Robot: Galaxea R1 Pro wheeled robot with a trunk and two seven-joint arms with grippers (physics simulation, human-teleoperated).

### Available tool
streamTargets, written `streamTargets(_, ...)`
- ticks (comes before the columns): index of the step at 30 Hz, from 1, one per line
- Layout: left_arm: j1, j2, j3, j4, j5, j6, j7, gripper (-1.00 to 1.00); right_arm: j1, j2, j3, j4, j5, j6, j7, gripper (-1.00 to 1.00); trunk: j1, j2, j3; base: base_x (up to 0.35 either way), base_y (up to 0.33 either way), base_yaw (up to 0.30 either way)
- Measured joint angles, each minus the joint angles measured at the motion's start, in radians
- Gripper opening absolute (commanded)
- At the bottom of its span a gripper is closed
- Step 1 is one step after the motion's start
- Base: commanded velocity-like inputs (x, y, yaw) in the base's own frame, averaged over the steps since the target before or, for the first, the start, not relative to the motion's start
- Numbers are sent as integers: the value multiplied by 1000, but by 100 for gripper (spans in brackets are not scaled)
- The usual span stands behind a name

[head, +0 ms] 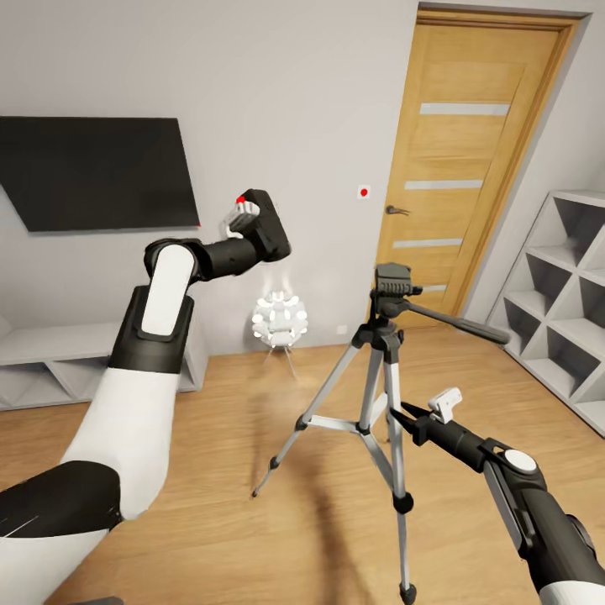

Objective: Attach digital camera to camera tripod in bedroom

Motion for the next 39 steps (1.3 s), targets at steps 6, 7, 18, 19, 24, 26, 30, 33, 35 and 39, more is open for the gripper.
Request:
streamTargets(6,20,2,13,-13,15,-30,-7,-100,-14,0,-6,2,14,-4,-1,-100,0,0,0,0,0,0)
streamTargets(7,20,2,13,-13,16,-30,-7,-100,-14,0,-6,2,15,-4,-1,-100,0,0,0,0,0,0)
streamTargets(18,20,2,13,-13,15,-30,-7,-100,-14,0,-6,2,15,-4,-1,-100,0,0,0,0,0,0)
streamTargets(19,25,2,19,-18,15,-36,-4,-100,-14,-1,-4,0,17,-8,-1,-100,0,0,0,0,0,0)
streamTargets(24,41,1,25,-35,16,-64,-24,-100,-11,-16,-2,-8,17,-27,-2,-100,0,0,0,0,0,0)
streamTargets(26,42,1,25,-36,14,-114,-36,-100,-11,-17,-2,-9,16,-28,-2,-100,0,0,0,0,0,0)
streamTargets(30,39,1,24,-37,16,-119,-39,-100,-10,-18,-2,-10,16,-29,-2,-100,0,0,0,0,0,0)
streamTargets(33,38,1,24,-37,16,-119,-39,-100,-10,-18,-2,-10,17,-29,-1,-100,0,0,0,0,0,0)
streamTargets(35,37,1,24,-37,16,-119,-42,-100,-11,-19,-3,-13,18,-23,3,-100,0,0,0,0,0,0)
streamTargets(39,36,2,24,-37,15,-119,-52,-100,-10,-23,0,-28,20,-9,7,-100,0,0,0,0,0,0)
